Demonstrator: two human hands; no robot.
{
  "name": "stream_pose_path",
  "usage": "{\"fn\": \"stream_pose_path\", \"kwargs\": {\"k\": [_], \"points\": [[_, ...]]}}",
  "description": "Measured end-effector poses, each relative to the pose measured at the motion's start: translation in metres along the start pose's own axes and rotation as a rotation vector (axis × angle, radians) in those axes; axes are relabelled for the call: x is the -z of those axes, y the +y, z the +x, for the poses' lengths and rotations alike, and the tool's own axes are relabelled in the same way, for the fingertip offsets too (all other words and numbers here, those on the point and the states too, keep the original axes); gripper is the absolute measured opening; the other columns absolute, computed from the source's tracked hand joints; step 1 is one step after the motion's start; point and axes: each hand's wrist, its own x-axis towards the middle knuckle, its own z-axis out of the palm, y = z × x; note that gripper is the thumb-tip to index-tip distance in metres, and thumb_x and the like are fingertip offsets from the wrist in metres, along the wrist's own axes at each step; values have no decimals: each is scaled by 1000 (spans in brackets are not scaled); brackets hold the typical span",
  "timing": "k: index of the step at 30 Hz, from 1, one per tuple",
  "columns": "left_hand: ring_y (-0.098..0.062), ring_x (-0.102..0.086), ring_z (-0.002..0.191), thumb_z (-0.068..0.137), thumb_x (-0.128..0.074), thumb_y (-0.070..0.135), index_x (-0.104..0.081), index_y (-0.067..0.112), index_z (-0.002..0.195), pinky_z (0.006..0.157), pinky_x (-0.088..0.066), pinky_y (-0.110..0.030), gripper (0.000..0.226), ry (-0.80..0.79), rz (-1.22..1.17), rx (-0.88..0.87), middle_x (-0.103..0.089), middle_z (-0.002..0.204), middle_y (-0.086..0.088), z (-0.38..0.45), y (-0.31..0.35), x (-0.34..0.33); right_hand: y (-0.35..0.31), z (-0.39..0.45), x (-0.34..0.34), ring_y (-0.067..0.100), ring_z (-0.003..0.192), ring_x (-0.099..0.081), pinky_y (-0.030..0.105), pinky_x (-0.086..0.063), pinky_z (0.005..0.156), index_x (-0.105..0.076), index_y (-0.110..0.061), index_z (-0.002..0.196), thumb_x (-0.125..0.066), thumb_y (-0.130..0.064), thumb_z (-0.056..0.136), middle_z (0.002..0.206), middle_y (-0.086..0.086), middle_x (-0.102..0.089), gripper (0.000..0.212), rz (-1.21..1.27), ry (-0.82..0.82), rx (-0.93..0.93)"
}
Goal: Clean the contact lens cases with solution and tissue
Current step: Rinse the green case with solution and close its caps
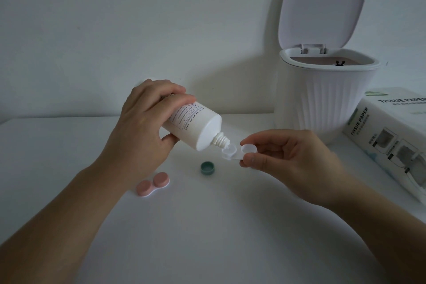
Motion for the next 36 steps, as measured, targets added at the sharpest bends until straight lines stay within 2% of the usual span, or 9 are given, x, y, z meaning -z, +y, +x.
{"fn": "stream_pose_path", "kwargs": {"k": [6, 13, 20, 24, 29, 36], "points": [[-30, -46, 127, 64, -87, -7, -67, 10, 124, 111, -37, -51, 66, -4, 2, 0, -59, 130, -10, 0, 1, 1, -2, -1, -1, 9, 87, -76, 18, -57, 84, -77, -35, 95, -79, -28, 81, 87, -8, -80, 16, 5, 1, -9], [-31, -46, 126, 63, -87, -8, -67, 8, 123, 116, -31, -40, 65, 3, 18, -1, -60, 129, -11, 1, 2, 1, -4, -1, -1, 11, 87, -77, 23, -58, 87, -76, -35, 95, -78, -31, 79, 88, -8, -80, 17, 12, 7, -8], [-31, -44, 128, 64, -86, -11, -67, 7, 123, 116, -32, -52, 65, -17, 4, 0, -59, 129, -12, 1, 2, 2, -5, -1, -2, 9, 86, -76, 24, -57, 88, -76, -37, 95, -78, -27, 81, 88, -9, -79, 17, -11, -3, -5], [-33, -46, 128, 64, -86, -10, -67, 8, 123, 115, -34, -50, 65, -21, -3, -1, -59, 130, -12, 1, 1, 2, -6, -2, -2, 11, 86, -77, 27, -57, 89, -77, -36, 95, -78, -29, 79, 87, -8, -80, 18, -2, -2, -2], [-30, -44, 128, 65, -86, -8, -66, 7, 124, 113, -34, -55, 65, -11, -1, -8, -59, 130, -12, 1, 2, 2, -6, -1, -2, 13, 87, -77, 31, -57, 91, -77, -35, 94, -79, -25, 81, 88, -6, -80, 17, 16, 5, -9], [-32, -45, 129, 64, -85, -10, -67, 7, 123, 118, -30, -50, 64, -2, 15, -9, -59, 129, -12, 2, 3, 2, -7, -2, -2, 10, 85, -77, 20, -58, 84, -77, -35, 94, -78, -25, 81, 86, -8, -80, 17, 1, 5, -9]]}}
